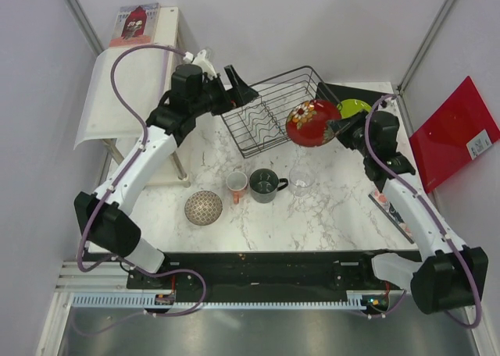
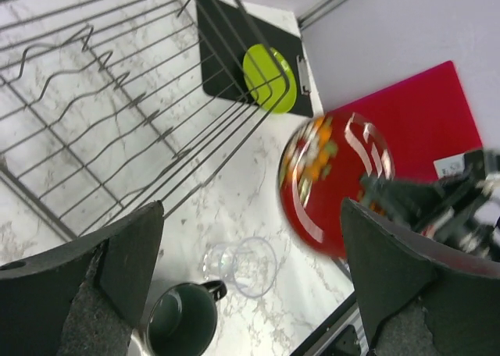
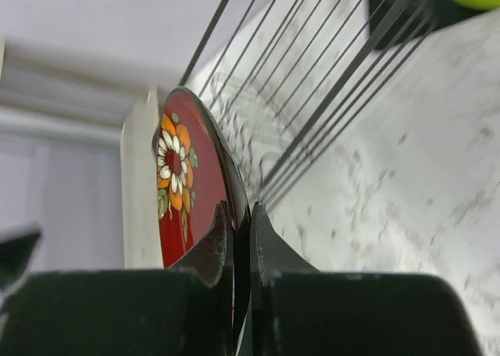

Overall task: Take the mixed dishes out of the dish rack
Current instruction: Place the plate at the center of the board.

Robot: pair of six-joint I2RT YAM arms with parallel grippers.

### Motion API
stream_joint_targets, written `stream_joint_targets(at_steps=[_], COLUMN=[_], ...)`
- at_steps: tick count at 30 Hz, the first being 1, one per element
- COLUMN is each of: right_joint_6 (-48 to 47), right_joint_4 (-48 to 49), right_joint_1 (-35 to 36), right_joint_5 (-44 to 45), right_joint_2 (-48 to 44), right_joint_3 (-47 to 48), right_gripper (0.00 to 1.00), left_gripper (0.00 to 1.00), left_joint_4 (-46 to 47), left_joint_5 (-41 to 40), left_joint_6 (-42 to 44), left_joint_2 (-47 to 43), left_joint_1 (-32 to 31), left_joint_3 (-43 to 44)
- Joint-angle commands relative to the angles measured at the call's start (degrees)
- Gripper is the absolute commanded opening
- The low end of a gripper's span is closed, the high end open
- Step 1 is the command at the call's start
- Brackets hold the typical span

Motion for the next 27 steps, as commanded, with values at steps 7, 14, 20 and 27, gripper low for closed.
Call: stream_joint_targets(at_steps=[7,14,20,27], right_joint_6=[17.06,20.4,22.16,20.5], right_joint_4=[17.35,21.65,27.37,28.51], right_joint_1=[-16.44,-21.99,-23.49,-23.31], right_joint_5=[8.95,10.88,12.47,10.89], right_joint_2=[20.64,28.47,34.53,43.66], right_joint_3=[12.12,14.42,14.86,18.11], right_gripper=[0.0,0.0,0.0,0.0], left_gripper=[0.99,0.99,0.99,0.98], left_joint_4=[6.06,7.56,9.14,10.63], left_joint_5=[4.82,5.26,4.21,3.33], left_joint_6=[-2.08,-2.61,-3.66,-6.38], left_joint_2=[-8.85,-12.19,-13.07,-11.23], left_joint_1=[-0.34,-0.34,-0.34,-0.34], left_joint_3=[-16.24,-23.54,-25.83,-26.88])
